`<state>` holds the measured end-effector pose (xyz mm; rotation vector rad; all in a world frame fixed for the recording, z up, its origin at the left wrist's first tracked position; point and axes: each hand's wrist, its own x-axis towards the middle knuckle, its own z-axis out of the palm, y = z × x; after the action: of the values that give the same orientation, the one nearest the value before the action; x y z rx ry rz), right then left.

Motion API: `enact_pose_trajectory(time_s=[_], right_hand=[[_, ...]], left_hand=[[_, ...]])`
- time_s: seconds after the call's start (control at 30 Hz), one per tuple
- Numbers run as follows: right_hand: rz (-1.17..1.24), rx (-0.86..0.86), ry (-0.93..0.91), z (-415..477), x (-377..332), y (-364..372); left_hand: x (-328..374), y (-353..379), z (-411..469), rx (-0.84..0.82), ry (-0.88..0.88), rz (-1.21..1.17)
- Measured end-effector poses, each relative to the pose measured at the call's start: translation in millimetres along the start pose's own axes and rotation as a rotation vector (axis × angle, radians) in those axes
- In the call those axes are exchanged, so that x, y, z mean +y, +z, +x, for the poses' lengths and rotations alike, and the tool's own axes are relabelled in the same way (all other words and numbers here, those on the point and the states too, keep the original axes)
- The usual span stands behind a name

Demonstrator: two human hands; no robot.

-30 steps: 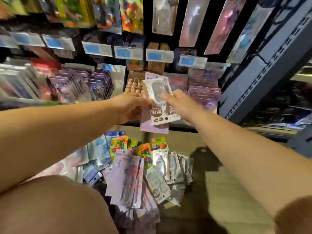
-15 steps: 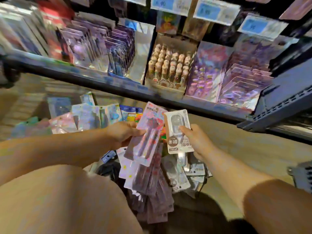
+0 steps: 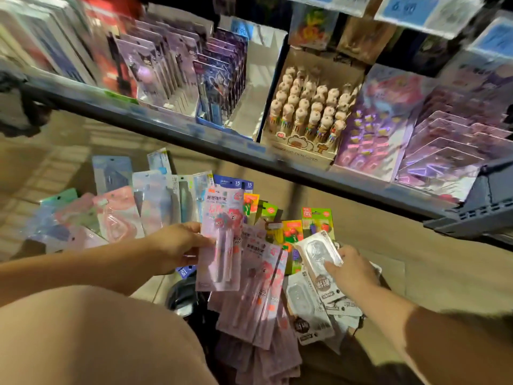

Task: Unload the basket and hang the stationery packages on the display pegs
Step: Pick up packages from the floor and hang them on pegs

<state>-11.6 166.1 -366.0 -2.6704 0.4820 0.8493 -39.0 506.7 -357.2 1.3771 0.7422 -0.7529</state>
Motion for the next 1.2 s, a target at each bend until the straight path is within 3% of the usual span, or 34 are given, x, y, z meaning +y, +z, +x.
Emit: enact_pose_trajectory(time_s=[0.13,0.27,0.37,0.53,0.77,1.0,1.2], right_hand=[[-0.149,0.037,-0.047,0,-3,0],[-0.034,0.009,-0.025,-3,-5,2],[0.035,0.001,0.014,-12,-2,6],[-0.054,0.046,0.011,-21,12,9],[-0.027,0.070,-0.028,-6,3,-10],[-0.108,0.031,-0.119,3,-35,-3],[-0.100,0.063,-0.065,1,-38,0]], left_hand=[[2,-5,4,0.008,0.009,0.150],[5,1,8,-0.239,0.047,0.310],[3,6,15,-0.304,0.027,0.410],[-7,27,30,-0.249,-0.018,0.532],[0,32,28,-0.134,0.065,1.090],[-1,20,28,-0.104,0.093,1.046],[-10,5,28,-0.097,0.117,1.021]])
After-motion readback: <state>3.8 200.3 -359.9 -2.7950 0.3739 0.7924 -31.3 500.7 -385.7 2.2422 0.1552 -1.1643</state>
